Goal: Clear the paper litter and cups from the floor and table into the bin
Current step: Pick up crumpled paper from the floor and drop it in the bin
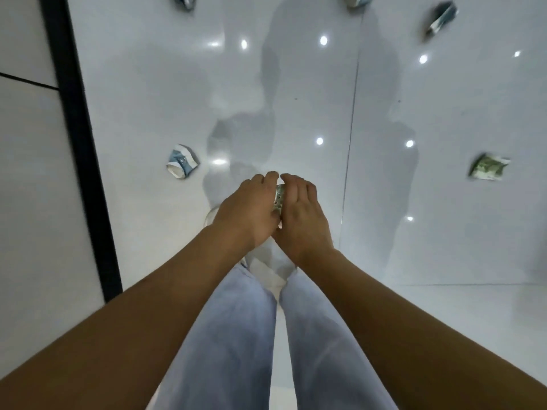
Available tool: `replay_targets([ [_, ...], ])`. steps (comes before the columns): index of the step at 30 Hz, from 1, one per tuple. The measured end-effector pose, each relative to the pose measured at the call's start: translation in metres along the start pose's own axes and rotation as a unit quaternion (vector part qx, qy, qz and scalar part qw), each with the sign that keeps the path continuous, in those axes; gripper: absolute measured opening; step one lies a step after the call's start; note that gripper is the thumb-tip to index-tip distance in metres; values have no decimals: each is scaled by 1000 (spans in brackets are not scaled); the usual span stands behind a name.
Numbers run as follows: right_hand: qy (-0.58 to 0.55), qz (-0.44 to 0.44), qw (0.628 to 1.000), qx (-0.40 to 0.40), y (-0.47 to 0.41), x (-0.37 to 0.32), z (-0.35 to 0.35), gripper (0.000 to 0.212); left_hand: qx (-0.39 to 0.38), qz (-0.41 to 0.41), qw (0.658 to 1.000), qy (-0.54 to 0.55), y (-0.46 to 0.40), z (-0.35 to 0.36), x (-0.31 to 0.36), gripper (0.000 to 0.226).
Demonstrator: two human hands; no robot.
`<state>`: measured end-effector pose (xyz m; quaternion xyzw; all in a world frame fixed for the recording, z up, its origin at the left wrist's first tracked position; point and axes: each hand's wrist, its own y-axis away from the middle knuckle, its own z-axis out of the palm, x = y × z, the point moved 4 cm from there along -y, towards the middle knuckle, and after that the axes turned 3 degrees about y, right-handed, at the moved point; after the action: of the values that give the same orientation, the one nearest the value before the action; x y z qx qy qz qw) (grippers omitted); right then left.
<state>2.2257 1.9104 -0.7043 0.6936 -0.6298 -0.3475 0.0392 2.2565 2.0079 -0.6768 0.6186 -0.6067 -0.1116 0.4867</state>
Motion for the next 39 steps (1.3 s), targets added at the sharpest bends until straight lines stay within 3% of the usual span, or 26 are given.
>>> replay_targets([
  [6, 21, -55, 998, 5, 15, -60, -59, 69, 10, -25, 997, 71, 39, -47, 7, 40],
  [10, 68, -79, 994, -38, 20, -90, -72, 80, 39, -43, 991, 118, 63, -68, -3, 33],
  [15, 114, -80, 987, -77, 15, -123, -73, 83, 81, -98, 990, 69, 94, -88, -45, 32],
  [20, 125, -71, 982, -119, -14, -153, -63, 78, 58, -144, 988, 20, 117, -108, -105, 29],
  [27, 145, -97, 972, -159, -71, -172, -4, 70, 96, -185, 978, 25, 97, -104, -177, 30],
  [39, 232, -171, 933, -216, -182, -155, 193, 75, 144, -244, 952, 117, 8, 10, -297, 27],
])
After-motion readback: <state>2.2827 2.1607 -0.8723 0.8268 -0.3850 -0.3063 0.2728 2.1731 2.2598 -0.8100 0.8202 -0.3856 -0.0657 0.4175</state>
